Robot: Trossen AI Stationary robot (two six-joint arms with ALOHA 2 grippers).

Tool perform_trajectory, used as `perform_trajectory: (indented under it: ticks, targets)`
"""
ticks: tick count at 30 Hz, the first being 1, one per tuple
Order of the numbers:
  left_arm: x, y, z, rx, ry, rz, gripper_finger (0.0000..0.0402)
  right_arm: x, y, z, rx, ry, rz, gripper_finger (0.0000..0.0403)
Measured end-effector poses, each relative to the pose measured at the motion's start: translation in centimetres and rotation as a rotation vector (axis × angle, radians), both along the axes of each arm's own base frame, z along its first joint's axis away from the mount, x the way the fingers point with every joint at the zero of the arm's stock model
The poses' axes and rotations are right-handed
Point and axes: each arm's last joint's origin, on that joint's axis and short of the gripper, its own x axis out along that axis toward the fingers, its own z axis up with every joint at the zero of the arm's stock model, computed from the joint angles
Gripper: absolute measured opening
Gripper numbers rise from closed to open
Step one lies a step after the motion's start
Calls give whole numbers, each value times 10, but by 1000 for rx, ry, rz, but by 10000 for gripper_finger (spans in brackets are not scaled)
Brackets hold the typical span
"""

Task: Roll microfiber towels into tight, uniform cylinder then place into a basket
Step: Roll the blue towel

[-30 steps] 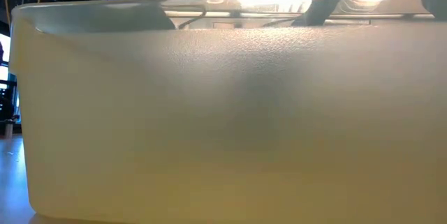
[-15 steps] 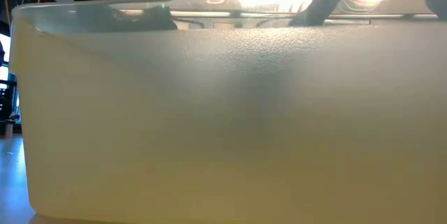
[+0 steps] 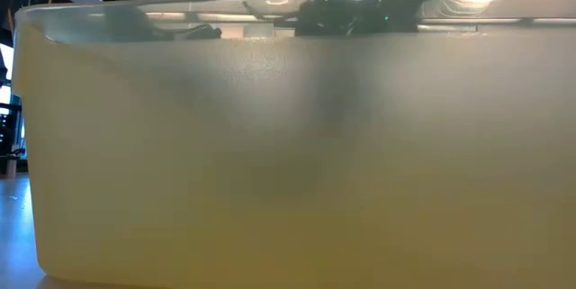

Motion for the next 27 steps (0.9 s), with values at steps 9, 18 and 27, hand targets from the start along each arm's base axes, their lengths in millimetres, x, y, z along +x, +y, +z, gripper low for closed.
perform_trajectory:
  ticks: [9, 18, 27]
  targets:
    - [1, 8, 2, -65, 20, 163, 2, -3, 34, 7, -194, -15, -57, 122]
    - [2, 8, 2, -81, 46, 248, 5, -11, 55, 12, -199, -1, -151, 122]
    - [2, 8, 2, -102, 55, 272, 11, -24, 51, -15, -239, -53, -226, 121]
